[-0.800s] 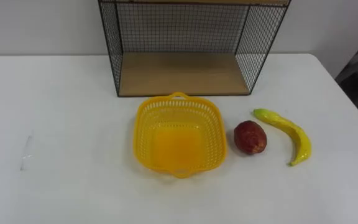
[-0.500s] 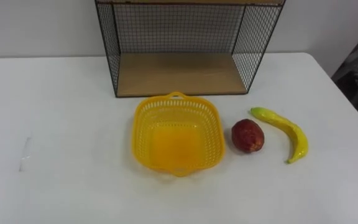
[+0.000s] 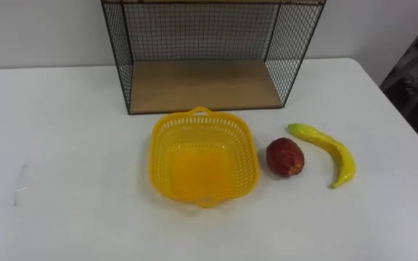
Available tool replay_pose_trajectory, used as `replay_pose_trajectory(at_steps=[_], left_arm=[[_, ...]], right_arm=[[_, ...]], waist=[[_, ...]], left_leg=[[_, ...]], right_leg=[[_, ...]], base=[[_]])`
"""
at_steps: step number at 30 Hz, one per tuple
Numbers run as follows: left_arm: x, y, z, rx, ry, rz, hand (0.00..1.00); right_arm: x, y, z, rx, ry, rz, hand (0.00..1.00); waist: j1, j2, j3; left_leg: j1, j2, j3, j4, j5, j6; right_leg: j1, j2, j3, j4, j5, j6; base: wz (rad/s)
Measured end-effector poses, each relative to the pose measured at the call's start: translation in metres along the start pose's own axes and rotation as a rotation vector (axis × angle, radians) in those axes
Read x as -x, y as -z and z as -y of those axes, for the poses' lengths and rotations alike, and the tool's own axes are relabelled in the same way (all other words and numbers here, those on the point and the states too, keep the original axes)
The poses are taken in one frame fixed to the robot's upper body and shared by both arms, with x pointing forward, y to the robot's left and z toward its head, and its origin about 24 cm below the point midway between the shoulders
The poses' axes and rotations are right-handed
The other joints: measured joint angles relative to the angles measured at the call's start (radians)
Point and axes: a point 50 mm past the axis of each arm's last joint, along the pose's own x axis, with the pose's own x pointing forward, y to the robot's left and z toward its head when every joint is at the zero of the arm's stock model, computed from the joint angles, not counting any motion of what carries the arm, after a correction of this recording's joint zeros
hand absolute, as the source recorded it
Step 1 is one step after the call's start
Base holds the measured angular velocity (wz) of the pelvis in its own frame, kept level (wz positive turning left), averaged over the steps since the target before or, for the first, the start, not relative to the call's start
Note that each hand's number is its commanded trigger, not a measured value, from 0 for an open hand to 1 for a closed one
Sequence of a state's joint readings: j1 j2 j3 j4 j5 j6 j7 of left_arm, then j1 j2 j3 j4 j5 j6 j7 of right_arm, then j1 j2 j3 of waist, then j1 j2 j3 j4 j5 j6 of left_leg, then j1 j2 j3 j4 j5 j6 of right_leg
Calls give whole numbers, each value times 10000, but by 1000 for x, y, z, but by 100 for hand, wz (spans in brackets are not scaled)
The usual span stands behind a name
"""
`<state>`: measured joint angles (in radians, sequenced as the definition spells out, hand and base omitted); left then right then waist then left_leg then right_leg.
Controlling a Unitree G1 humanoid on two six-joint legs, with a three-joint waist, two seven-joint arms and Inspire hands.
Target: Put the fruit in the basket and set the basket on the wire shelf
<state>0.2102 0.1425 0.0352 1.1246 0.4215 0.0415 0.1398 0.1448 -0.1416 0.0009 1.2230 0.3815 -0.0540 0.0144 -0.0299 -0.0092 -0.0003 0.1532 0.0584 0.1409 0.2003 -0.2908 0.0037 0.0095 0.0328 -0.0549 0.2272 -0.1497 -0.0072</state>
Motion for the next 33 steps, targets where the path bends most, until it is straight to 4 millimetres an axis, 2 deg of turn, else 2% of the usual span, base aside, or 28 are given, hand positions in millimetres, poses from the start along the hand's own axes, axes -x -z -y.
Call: replay_pose_trajectory(at_steps=[4,6,13,15,19,20,22,25,26,28,29,31,33], left_arm=[[1,3,2,469,-2,-115,0],[2,6,3,914,0,-103,0],[4,22,-3,2798,-610,-549,0],[5,24,-7,3172,-869,-565,0],[7,34,-15,3741,-1391,-579,0],[8,35,-19,3935,-1656,-539,0],[8,36,-24,3980,-2022,-522,0],[7,38,-32,3845,-2286,-480,0],[7,36,-34,3848,-2337,-394,0],[7,34,-34,3765,-2346,-299,0],[7,32,-35,3648,-2366,-196,0],[7,29,-35,3568,-2358,-92,0],[7,27,-34,3375,-2286,14,0]], right_arm=[[0,-4,2,-1775,210,225,0],[0,-9,7,-3881,542,445,0],[2,-21,23,-8291,1460,1080,0],[5,-24,35,-9965,2026,1428,0],[13,-35,59,-11644,3286,2275,0],[16,-40,67,-12017,3731,2533,0],[23,-49,77,-11982,4502,2940,0],[37,-72,86,-11373,5652,3642,0],[45,-83,92,-11233,6186,4120,0],[62,-105,99,-10423,7170,5248,0],[74,-118,102,-9794,7763,6091,0],[95,-141,102,-9111,8422,7528,0],[127,-169,98,-7819,9299,9796,0]], waist=[[-18,13,16],[-69,-4,41],[-296,-10,53],[-411,-1,42],[-688,16,14],[-720,-29,-14],[-734,-67,-24],[-783,-206,-38],[-805,-246,-55],[-812,-248,-36],[-806,-218,-8],[-766,-298,-38],[-732,-301,-35]], left_leg=[[78,2,37,-22,0,0],[205,4,91,-45,-6,0],[243,-19,104,-88,-7,0],[226,-17,99,-91,-6,0],[246,-22,113,-109,-3,2],[248,-27,134,-130,-1,3],[261,-33,195,-145,0,4],[197,-74,263,-94,4,10],[141,-88,262,-95,10,19],[100,-107,260,-175,21,37],[85,-114,256,-181,22,40],[43,-123,253,-192,24,43],[-81,-129,234,-174,30,48]], right_leg=[[9,-1,27,94,-1,1],[100,16,96,118,-1,1],[111,36,211,103,-2,0],[98,30,196,102,-3,0],[80,37,223,128,-4,2],[65,37,237,142,-9,11],[31,37,261,181,-16,17],[-226,26,395,485,-123,17],[-276,16,409,466,-123,18],[-318,14,475,459,-132,33],[-337,14,481,477,-136,40],[-413,9,482,520,-142,47],[-514,9,473,501,-134,41]], base=[[-2],[-7],[-2],[0],[-2],[-8],[-10],[-11],[-4],[0],[0],[0],[0]])
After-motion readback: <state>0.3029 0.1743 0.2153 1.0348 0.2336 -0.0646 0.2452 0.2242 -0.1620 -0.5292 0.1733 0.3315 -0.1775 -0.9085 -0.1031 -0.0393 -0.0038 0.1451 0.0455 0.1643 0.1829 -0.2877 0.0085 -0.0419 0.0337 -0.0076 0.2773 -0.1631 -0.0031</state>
